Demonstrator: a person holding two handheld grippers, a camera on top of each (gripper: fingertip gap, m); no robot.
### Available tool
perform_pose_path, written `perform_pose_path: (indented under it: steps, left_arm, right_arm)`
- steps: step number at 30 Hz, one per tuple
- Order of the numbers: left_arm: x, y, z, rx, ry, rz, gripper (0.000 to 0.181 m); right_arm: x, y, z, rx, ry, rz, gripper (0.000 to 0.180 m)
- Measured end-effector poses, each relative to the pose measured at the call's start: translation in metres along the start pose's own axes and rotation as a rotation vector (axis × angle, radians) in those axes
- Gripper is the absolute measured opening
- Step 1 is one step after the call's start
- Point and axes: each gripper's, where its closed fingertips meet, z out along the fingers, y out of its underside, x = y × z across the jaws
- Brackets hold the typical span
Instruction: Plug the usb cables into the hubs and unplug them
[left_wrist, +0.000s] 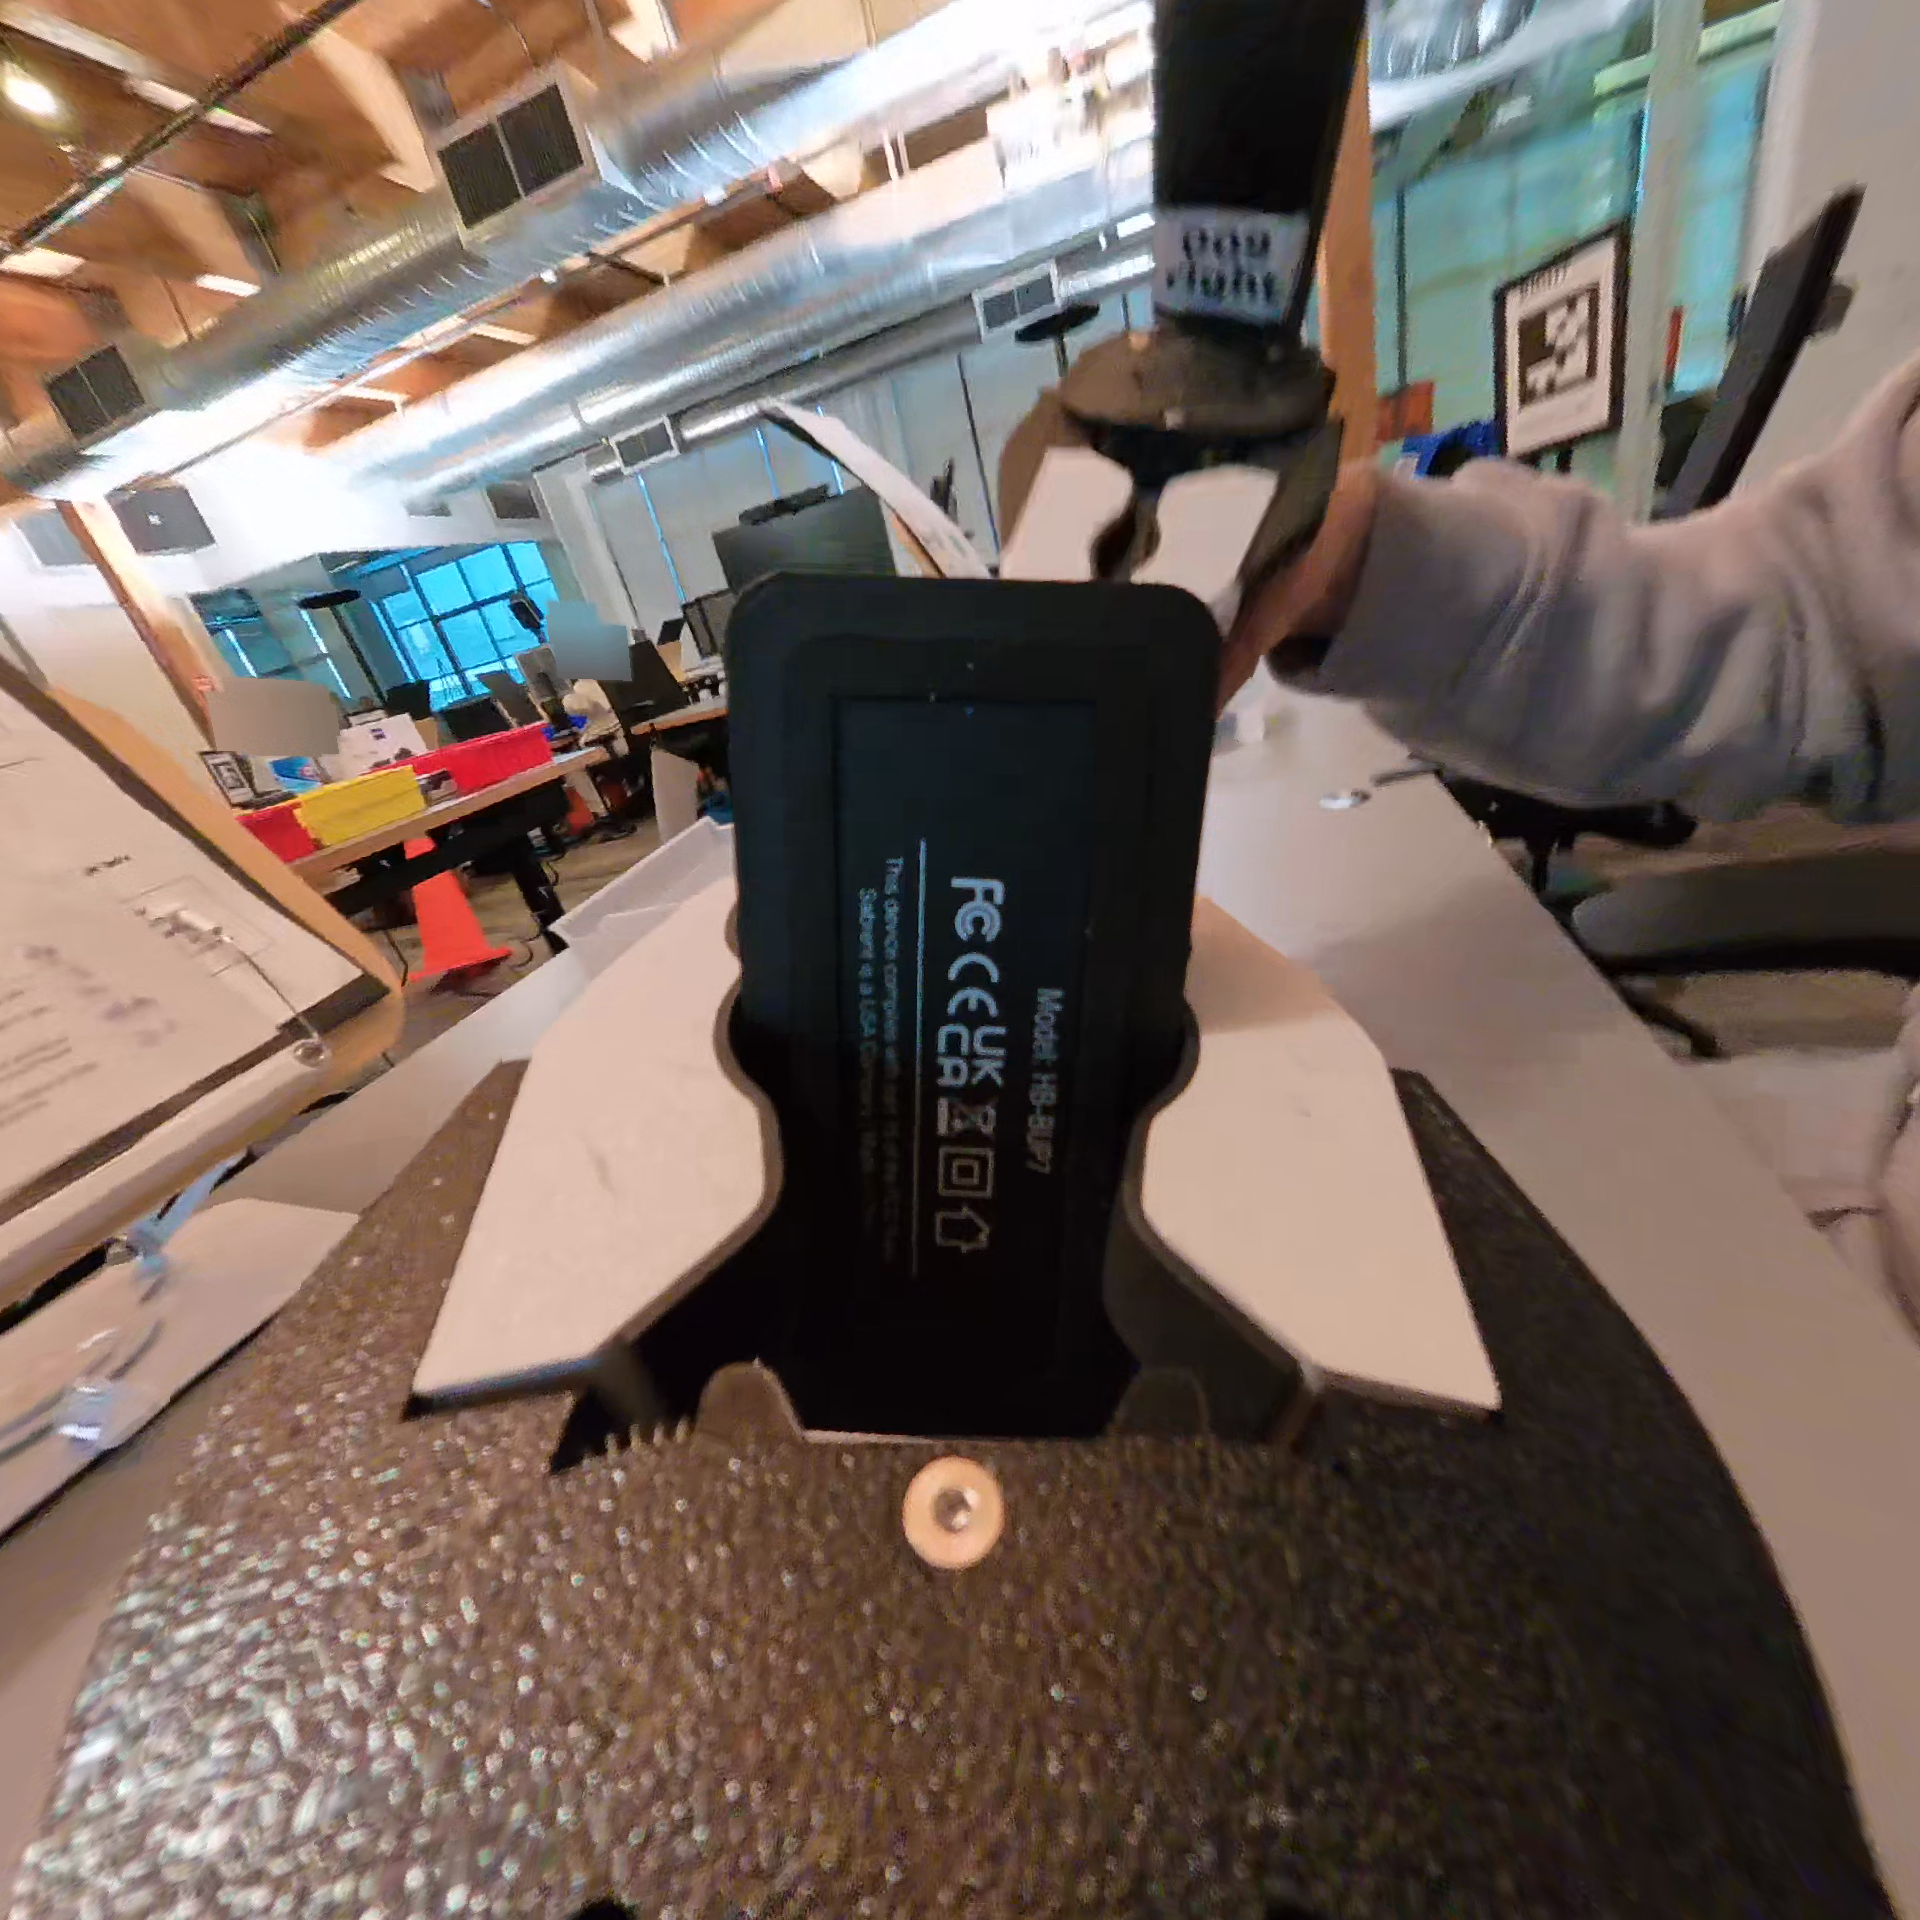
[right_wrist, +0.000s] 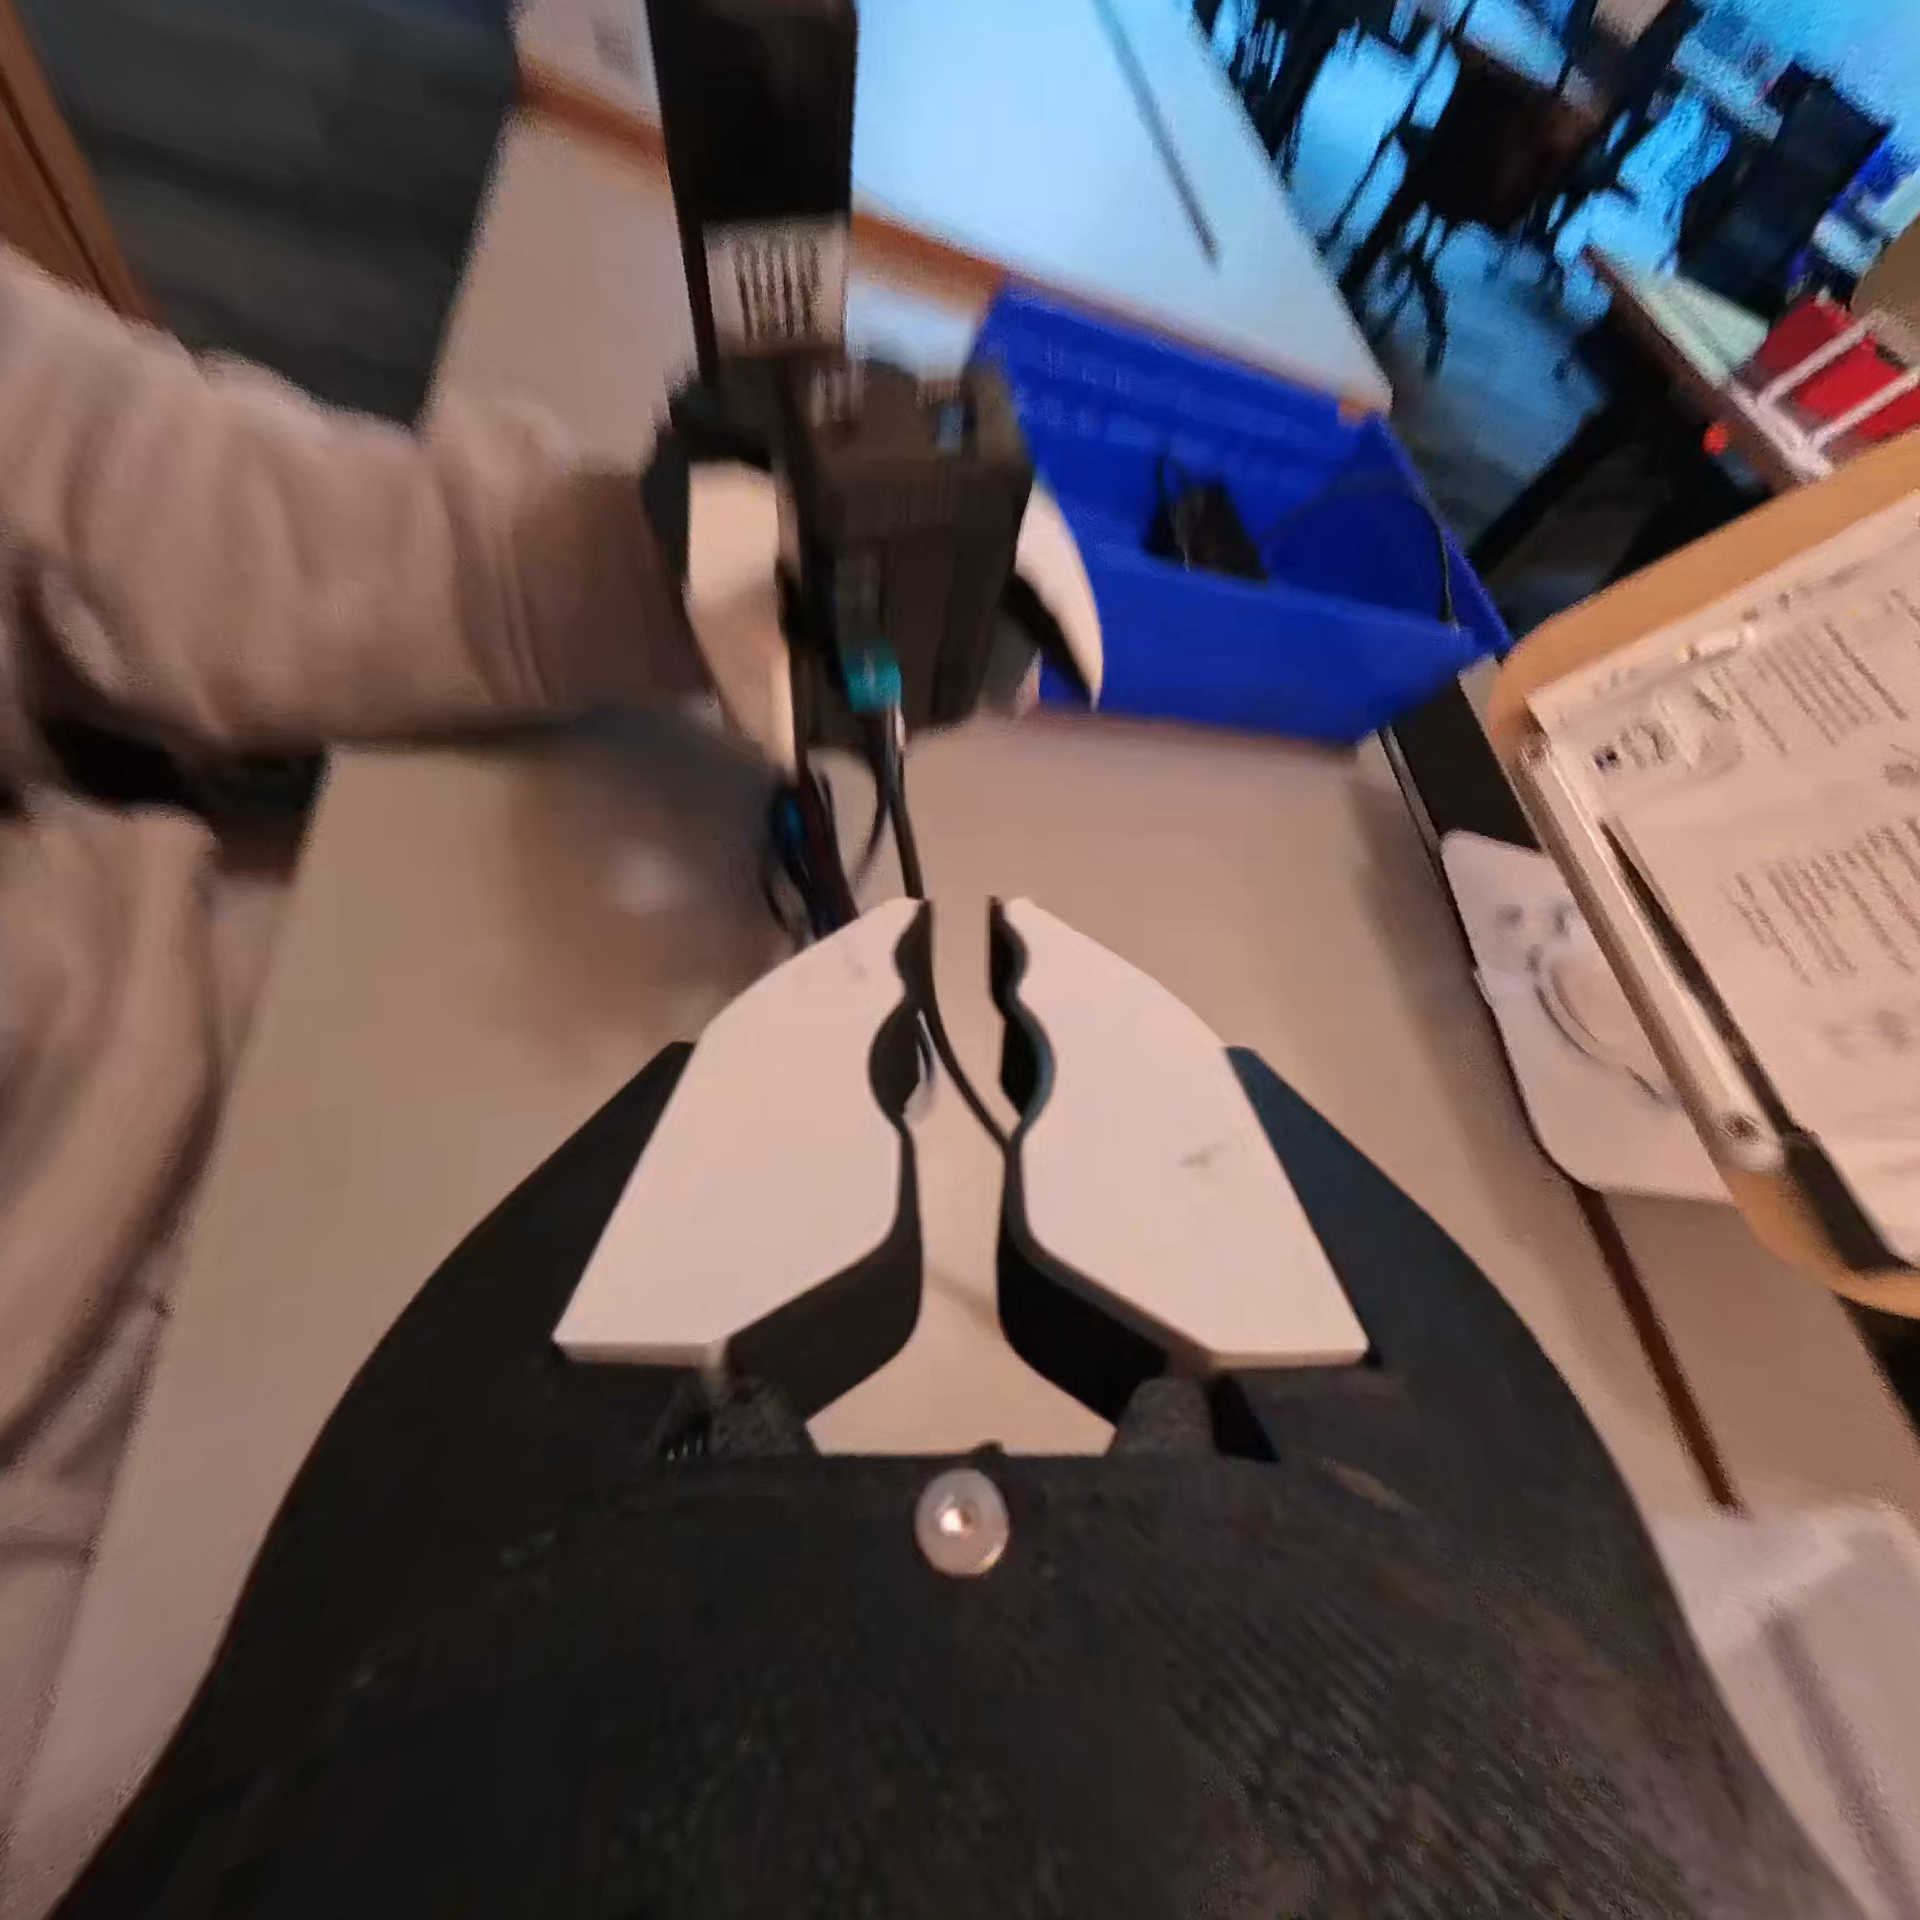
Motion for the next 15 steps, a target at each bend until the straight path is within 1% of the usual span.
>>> perform_pose_path:
  steps: [1, 2, 3, 5, 6, 8, 10, 11, 13, 14, 15]
  left_arm:
    - [0.005, 0.002, 0.003, -0.008, 0.021, 0.01, 0.071]
    - [0.008, 0.001, 0.005, 0.013, 0.037, 0.003, 0.071]
    - [0.011, -0.002, 0.007, 0.042, 0.056, -0.011, 0.071]
    - [0.02, -0.002, 0.009, 0.055, 0.106, -0.019, 0.072]
    - [0.022, -0.003, 0.011, 0.058, 0.113, -0.015, 0.072]
    - [0.028, -0.005, 0.015, 0.083, 0.142, -0.036, 0.071]
    - [0.032, -0.007, 0.017, 0.099, 0.167, -0.05, 0.072]
    - [0.034, -0.006, 0.018, 0.091, 0.173, -0.045, 0.072]
    - [0.038, -0.004, 0.021, 0.071, 0.188, -0.04, 0.072]
    - [0.039, -0.002, 0.023, 0.058, 0.191, -0.035, 0.072]
    - [0.039, 0.002, 0.026, 0.034, 0.178, -0.031, 0.071]
  right_arm:
    - [-0.002, -0.011, 0.006, 0.072, -0.004, 0.042, 0.017]
    - [-0.006, -0.016, 0.012, 0.106, -0.022, 0.055, 0.018]
    - [-0.012, -0.016, 0.019, 0.105, -0.053, 0.046, 0.018]
    - [-0.009, -0.014, 0.031, 0.094, -0.014, 0.016, 0.019]
    - [-0.014, -0.016, 0.037, 0.104, -0.037, 0.015, 0.023]
    - [-0.029, -0.029, 0.042, 0.21, -0.121, 0.022, 0.039]
    - [-0.032, -0.04, 0.045, 0.321, -0.119, 0.015, 0.063]
    - [-0.031, -0.045, 0.046, 0.363, -0.102, 0.023, 0.067]
    - [-0.029, -0.051, 0.05, 0.416, -0.074, 0.023, 0.069]
    - [-0.028, -0.052, 0.054, 0.413, -0.058, 0.014, 0.075]
    - [-0.031, -0.048, 0.06, 0.362, -0.08, 0.005, 0.071]
